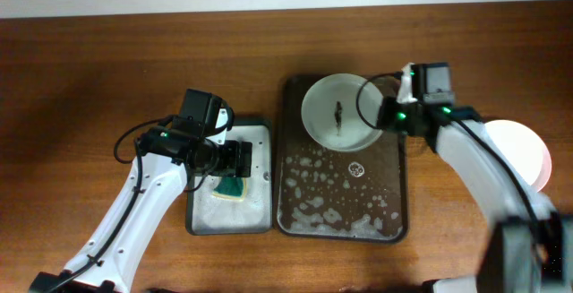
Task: Clean dirty plates on tray and stack at the side
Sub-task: 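Grasp the pale green plate with the right gripper and slide it to tray center, then grasp the sponge with the left gripper from the soapy tray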
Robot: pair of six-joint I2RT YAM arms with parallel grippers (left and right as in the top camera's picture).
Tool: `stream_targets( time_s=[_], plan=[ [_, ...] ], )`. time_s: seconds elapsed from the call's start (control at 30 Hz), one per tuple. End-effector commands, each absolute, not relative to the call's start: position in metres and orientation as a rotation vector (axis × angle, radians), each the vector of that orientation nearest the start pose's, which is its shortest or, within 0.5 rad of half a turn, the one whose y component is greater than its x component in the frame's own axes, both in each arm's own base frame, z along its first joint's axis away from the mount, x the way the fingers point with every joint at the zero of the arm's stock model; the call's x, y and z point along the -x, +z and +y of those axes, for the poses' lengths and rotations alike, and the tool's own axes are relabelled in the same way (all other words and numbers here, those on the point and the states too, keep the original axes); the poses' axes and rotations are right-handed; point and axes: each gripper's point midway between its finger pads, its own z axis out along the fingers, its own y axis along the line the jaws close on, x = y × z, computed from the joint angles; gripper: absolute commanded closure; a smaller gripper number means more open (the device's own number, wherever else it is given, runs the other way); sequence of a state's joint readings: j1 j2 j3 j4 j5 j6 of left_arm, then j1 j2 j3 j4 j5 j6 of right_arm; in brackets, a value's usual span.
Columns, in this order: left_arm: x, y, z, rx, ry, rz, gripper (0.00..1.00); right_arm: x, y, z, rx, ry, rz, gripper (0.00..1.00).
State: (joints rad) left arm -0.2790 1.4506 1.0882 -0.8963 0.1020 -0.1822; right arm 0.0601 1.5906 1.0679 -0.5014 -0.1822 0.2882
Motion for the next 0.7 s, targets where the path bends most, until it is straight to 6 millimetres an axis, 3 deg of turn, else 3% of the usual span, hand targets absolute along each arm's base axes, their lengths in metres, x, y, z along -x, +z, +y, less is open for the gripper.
stream_targets(
  time_s=[0.0,0.07,0.1,0.17,0.27,0.33,0.37,0.47,0.53,0.57,0.6,0.67],
  plan=[
    [-0.297,0.114,-0.104,-0.175,-0.258,2.835,0.01,-0.34,0.132,0.052,-0.306,0.356,2.667,0.96],
    [-0.298,0.114,-0.103,-0.175,-0.253,2.834,0.0,-0.296,0.099,0.053,-0.47,0.345,2.844,0.96],
    [-0.297,0.114,-0.103,-0.175,-0.253,2.835,0.0,-0.276,0.07,0.056,-0.565,0.337,2.903,0.96],
    [-0.297,0.114,-0.103,-0.175,-0.253,2.834,0.01,-0.268,0.04,0.058,-0.629,0.355,2.885,0.96],
    [-0.297,0.114,-0.103,-0.175,-0.253,2.834,0.0,-0.275,0.028,0.059,-0.606,0.377,2.828,0.96],
    [-0.3,0.114,-0.104,-0.175,-0.255,2.825,0.0,-0.277,0.038,0.059,-0.461,0.37,2.821,0.67],
    [-0.301,0.113,-0.104,-0.174,-0.257,2.819,0.0,-0.28,0.051,0.06,-0.411,0.372,2.796,0.63],
    [-0.302,0.087,-0.102,-0.187,-0.201,2.795,0.0,-0.276,0.121,0.06,-0.222,0.373,2.654,0.61],
    [-0.301,0.062,-0.105,-0.185,-0.198,2.773,0.02,-0.264,0.143,0.061,-0.206,0.402,2.607,0.61],
    [-0.309,0.054,-0.099,-0.123,-0.153,2.74,0.13,-0.26,0.15,0.062,-0.197,0.419,2.586,0.62],
    [-0.328,0.051,-0.099,-0.103,-0.132,2.671,0.14,-0.257,0.158,0.062,-0.191,0.425,2.559,0.61],
    [-0.333,0.038,-0.104,-0.089,-0.162,2.682,0.48,-0.256,0.159,0.065,-0.185,0.444,2.557,0.62]
  ],
)
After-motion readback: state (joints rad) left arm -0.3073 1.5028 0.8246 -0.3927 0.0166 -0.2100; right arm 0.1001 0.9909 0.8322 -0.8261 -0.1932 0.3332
